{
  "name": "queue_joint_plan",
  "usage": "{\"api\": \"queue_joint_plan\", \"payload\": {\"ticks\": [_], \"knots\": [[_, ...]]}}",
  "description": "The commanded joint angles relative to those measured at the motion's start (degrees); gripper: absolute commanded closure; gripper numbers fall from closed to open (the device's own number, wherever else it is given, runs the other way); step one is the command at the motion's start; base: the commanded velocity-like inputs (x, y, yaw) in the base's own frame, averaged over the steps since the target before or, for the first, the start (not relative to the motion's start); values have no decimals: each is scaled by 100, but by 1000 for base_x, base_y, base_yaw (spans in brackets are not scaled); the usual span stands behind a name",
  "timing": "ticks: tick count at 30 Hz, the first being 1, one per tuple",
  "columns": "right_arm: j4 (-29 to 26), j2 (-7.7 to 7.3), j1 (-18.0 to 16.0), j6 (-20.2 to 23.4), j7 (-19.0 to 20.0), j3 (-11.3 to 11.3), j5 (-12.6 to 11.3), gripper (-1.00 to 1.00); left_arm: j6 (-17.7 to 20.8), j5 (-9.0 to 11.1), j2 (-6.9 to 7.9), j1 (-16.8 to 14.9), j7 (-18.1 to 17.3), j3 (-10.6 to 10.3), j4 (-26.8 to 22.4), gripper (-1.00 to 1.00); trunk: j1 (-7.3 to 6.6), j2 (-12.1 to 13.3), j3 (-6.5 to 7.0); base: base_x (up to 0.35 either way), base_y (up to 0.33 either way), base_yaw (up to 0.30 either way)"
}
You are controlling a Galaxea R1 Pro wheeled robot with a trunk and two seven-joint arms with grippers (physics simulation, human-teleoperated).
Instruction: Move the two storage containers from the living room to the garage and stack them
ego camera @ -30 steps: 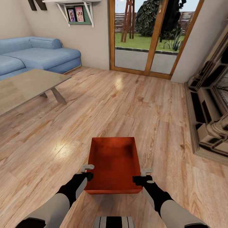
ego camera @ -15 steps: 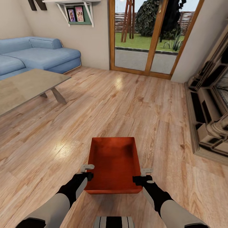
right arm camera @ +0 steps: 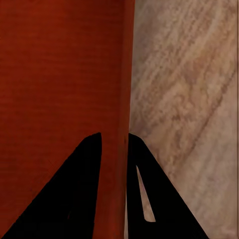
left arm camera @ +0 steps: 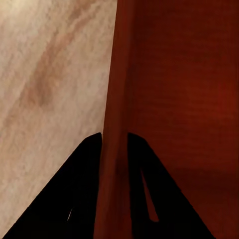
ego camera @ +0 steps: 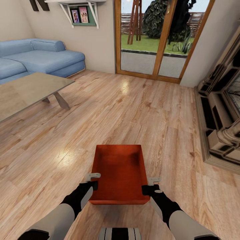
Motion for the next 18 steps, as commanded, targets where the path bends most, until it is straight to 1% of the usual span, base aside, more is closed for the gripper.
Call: {"api": "queue_joint_plan", "payload": {"ticks": [1, 12, 18], "knots": [[-10, -9, -1, 46, -77, 22, 51, 100, 58, -113, 67, -1, 75, -30, -17, 100, -1, -2, -4, 0, 0, 0], [-10, -5, -1, 46, -77, 28, 54, 100, 58, -113, 39, -1, 120, -29, -19, 100, -1, -2, -4, 0, 0, 0], [-10, 2, -1, 46, -77, 29, 54, 100, 58, -113, 39, -1, 116, -23, -18, 100, -133, 239, 104, 0, 0, 0]]}}
